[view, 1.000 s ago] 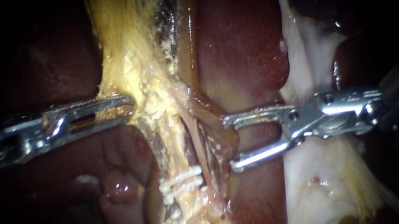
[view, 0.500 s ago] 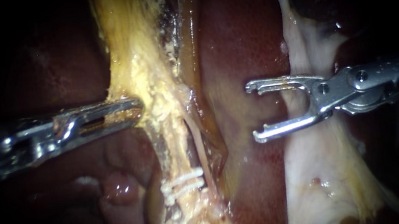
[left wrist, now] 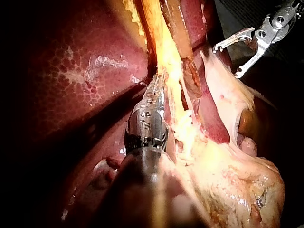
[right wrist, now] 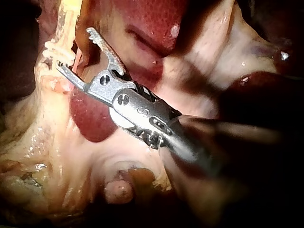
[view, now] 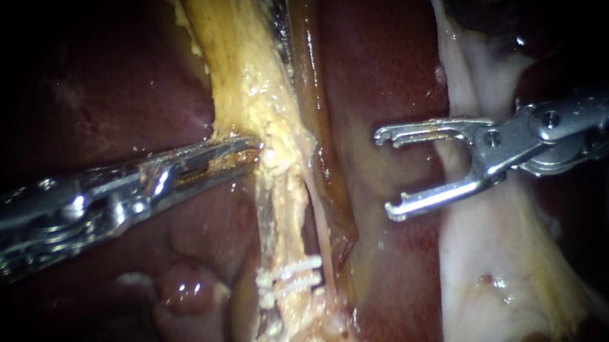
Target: Going back second clip left tube
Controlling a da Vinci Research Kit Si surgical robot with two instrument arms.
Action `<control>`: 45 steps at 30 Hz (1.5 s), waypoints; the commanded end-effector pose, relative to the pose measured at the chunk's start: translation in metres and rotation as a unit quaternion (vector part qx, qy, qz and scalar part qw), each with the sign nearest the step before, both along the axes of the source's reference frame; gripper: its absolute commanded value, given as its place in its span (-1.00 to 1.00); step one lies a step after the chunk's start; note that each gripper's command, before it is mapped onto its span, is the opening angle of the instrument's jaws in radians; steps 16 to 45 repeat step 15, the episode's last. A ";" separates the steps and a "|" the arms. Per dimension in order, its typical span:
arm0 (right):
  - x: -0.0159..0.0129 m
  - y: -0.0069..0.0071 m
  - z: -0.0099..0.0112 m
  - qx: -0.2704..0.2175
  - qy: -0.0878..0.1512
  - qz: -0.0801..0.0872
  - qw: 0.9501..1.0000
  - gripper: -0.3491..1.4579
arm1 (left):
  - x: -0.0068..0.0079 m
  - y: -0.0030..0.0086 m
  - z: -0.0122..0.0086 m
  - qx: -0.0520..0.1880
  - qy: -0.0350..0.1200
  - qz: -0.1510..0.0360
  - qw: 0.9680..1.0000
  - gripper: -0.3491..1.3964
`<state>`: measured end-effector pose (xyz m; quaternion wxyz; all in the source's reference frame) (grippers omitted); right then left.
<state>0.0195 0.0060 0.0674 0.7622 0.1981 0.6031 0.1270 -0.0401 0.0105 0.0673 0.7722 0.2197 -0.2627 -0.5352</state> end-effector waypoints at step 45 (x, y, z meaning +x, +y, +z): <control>0.0000 0.0000 0.0000 -0.003 0.002 -0.002 1.000 0.05 | -0.0001 -0.0001 -0.0002 0.000 0.000 0.000 1.000 -1.00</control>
